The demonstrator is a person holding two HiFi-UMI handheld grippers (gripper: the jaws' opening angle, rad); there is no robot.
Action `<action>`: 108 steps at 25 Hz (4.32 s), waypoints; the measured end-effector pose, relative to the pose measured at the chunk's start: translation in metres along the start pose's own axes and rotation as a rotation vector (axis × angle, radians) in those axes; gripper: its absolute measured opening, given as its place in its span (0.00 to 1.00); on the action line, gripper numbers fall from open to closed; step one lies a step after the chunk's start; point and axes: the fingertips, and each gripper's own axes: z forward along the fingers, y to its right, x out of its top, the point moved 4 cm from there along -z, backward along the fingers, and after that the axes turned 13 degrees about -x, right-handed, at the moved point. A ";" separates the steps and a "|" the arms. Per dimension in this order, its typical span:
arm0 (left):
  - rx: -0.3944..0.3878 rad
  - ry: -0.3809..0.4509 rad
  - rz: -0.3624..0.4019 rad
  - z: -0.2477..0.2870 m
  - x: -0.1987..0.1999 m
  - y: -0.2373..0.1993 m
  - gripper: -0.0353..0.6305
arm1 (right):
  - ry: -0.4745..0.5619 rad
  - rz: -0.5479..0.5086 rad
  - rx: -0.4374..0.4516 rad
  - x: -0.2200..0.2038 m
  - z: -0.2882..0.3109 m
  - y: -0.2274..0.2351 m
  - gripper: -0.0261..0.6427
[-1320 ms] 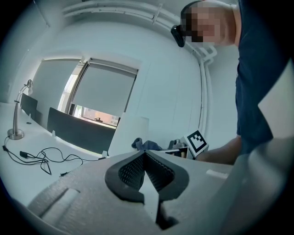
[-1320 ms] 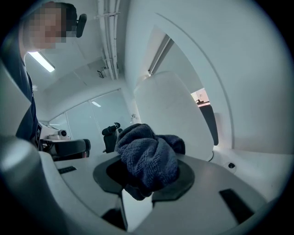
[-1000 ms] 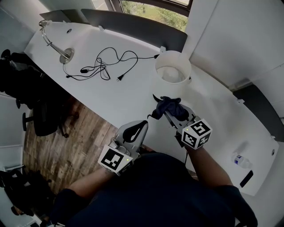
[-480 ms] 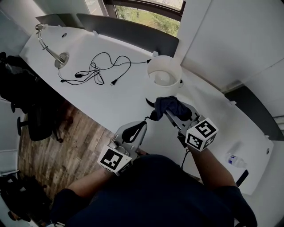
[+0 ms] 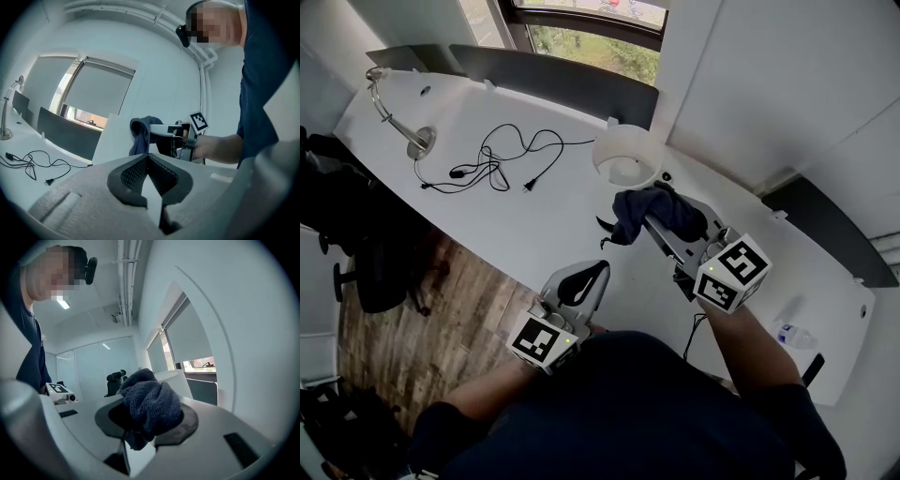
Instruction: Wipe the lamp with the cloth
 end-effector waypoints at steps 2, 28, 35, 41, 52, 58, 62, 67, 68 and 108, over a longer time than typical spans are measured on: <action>0.000 -0.005 -0.003 0.004 0.001 0.001 0.06 | 0.029 0.001 0.006 0.008 -0.002 0.002 0.23; 0.002 -0.086 -0.022 0.044 -0.017 -0.004 0.06 | -0.191 -0.023 0.002 -0.117 0.011 0.049 0.23; -0.004 -0.079 -0.030 0.046 -0.016 -0.004 0.06 | -0.159 -0.074 -0.015 -0.082 0.009 0.060 0.23; -0.009 -0.068 -0.036 0.047 -0.017 -0.003 0.06 | -0.111 -0.114 -0.005 -0.044 0.010 0.057 0.23; -0.014 -0.077 -0.035 0.046 -0.021 -0.004 0.06 | 0.035 -0.113 0.024 0.020 0.013 0.057 0.23; -0.006 -0.093 -0.037 0.049 -0.023 -0.005 0.06 | 0.085 -0.111 0.003 0.029 0.021 0.075 0.23; 0.008 -0.107 -0.045 0.051 -0.026 -0.009 0.06 | 0.080 -0.093 -0.010 0.016 0.024 0.086 0.23; 0.017 -0.128 -0.056 0.054 -0.033 -0.012 0.06 | 0.007 -0.057 -0.053 -0.020 0.031 0.105 0.23; 0.020 -0.131 -0.058 0.054 -0.034 -0.013 0.06 | -0.006 -0.054 -0.057 -0.027 0.033 0.107 0.23; 0.049 -0.080 -0.070 0.040 -0.024 -0.025 0.06 | 0.030 -0.165 -0.060 0.033 0.090 0.116 0.23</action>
